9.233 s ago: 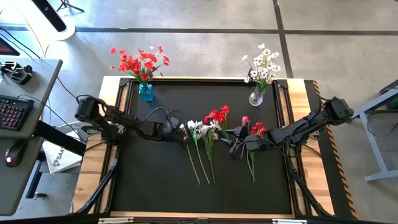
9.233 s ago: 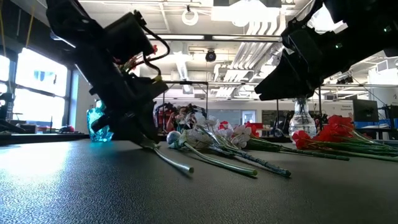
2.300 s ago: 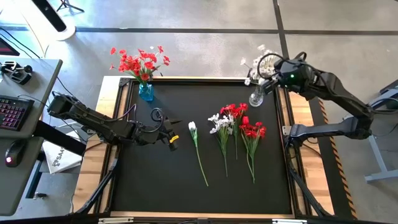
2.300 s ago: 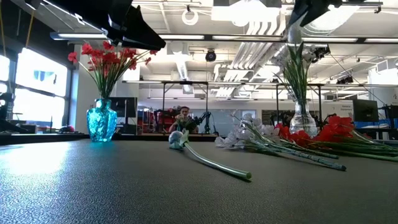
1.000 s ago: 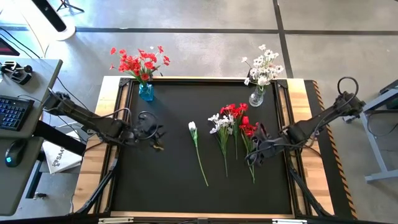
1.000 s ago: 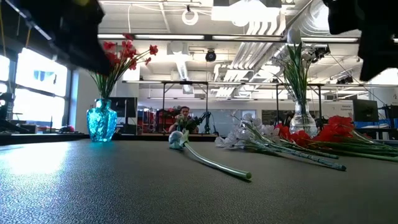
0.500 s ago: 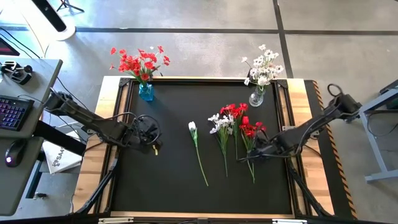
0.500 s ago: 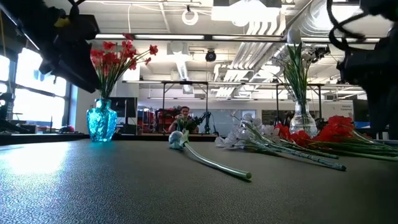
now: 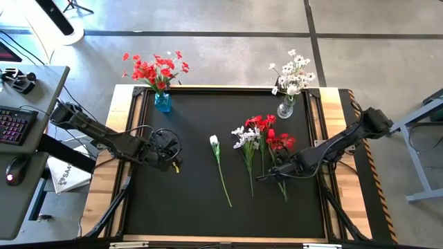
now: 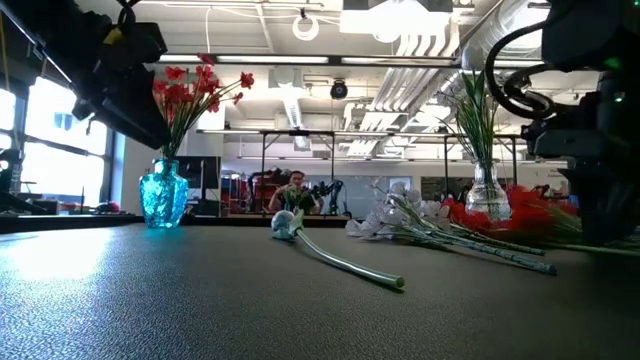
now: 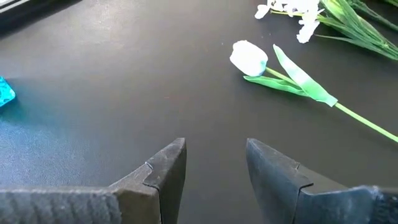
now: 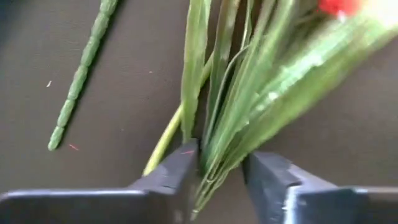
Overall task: Sort flowers into vase by color
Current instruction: Put the orange orchid into the blue vase
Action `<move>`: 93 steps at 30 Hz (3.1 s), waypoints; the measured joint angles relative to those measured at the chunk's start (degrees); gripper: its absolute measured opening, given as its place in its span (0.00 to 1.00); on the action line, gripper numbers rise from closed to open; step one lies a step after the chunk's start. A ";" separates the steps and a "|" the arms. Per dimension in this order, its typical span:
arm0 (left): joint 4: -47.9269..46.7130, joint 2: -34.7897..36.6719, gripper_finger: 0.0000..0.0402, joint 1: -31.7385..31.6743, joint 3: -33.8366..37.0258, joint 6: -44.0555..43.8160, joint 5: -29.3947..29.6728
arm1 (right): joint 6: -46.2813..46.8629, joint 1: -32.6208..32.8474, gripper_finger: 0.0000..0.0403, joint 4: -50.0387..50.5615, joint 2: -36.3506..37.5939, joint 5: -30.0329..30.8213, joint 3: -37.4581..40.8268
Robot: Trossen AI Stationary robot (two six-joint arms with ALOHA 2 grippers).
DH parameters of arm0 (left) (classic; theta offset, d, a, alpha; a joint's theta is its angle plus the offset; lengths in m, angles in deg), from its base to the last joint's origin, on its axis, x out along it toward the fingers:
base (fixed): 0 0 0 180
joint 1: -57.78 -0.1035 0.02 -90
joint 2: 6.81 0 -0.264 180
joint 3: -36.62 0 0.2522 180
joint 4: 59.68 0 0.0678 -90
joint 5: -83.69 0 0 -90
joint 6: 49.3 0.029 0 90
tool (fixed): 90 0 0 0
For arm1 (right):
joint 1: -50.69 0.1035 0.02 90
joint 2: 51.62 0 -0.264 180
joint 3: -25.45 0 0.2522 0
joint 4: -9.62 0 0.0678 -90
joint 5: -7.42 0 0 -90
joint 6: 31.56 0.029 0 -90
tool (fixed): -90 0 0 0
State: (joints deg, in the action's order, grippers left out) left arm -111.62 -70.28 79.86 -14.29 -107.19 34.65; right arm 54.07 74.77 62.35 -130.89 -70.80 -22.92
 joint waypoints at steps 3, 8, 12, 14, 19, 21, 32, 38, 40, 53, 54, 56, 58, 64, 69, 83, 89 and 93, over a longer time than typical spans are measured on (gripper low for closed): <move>0.08 0.00 0.39 0.00 0.00 -0.02 0.00 | -3.61 1.50 0.07 -0.02 2.45 1.18 0.02; 0.58 0.00 0.39 0.00 0.00 0.20 -0.06 | -8.43 5.13 0.04 -0.80 9.66 7.37 0.02; 2.17 -0.01 0.39 0.20 0.00 4.89 -0.24 | -19.37 7.90 0.02 -11.53 15.07 14.79 1.97; 4.74 -0.02 0.39 0.50 0.02 9.29 -0.73 | -30.47 8.63 0.01 -24.75 16.42 16.36 4.71; 18.33 -0.28 0.39 0.55 0.07 25.15 -2.84 | -56.45 6.97 0.01 -64.20 15.17 17.01 11.79; 27.61 -0.75 0.39 0.55 1.31 33.01 -3.08 | -65.27 5.85 0.01 -75.86 13.40 17.13 13.16; 84.75 -13.65 0.39 -5.97 9.03 61.89 -22.20 | -92.12 -2.79 0.00 -100.91 1.89 -1.66 6.69; 92.10 -23.27 0.41 -9.85 3.45 66.97 -30.92 | -96.68 -5.87 0.00 -100.97 -4.31 -1.89 -0.75; 92.05 -25.28 0.43 -10.91 1.37 65.92 -33.68 | -97.81 -6.50 0.00 -100.98 -6.18 -1.14 -2.85; 91.69 -28.20 0.45 -12.11 -3.28 62.62 -36.49 | -98.13 -7.61 0.00 -100.58 -10.42 3.27 -5.88; 91.73 -28.18 0.44 -12.11 -3.28 62.62 -36.89 | -98.13 -7.61 0.00 -100.38 -10.44 3.40 -5.88; 91.73 -28.17 0.42 -12.11 -3.28 62.60 -37.68 | -97.64 -7.70 0.00 -100.42 -10.53 3.65 -5.90; 91.77 -28.17 0.39 -12.11 -3.28 62.60 -37.73 | -97.29 -7.70 0.00 -99.94 -10.56 4.26 -5.88; 92.13 -28.17 0.32 -12.11 -3.28 62.38 -37.75 | -96.14 -7.72 0.02 -98.12 -10.60 4.76 -5.86; 91.85 -28.17 0.26 -12.11 -3.87 60.33 -40.21 | -95.70 -7.72 0.07 -96.41 -10.60 4.70 -5.84; 59.05 -16.75 0.02 -12.81 -4.70 56.46 -25.03 | -86.55 -6.86 0.42 -73.85 1.15 14.34 -5.81; 42.14 0.04 0.01 -13.31 -1.16 55.06 -3.41 | -84.49 -5.76 0.45 -65.77 5.86 18.20 -5.84; 41.43 12.52 0.01 -15.64 4.38 56.00 4.02 | -84.52 -5.68 0.45 -65.68 3.97 18.22 -5.81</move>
State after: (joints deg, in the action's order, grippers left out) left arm -70.19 -57.76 64.23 -9.90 -51.19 38.66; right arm -30.44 69.08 -3.33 -126.92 -52.58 -28.73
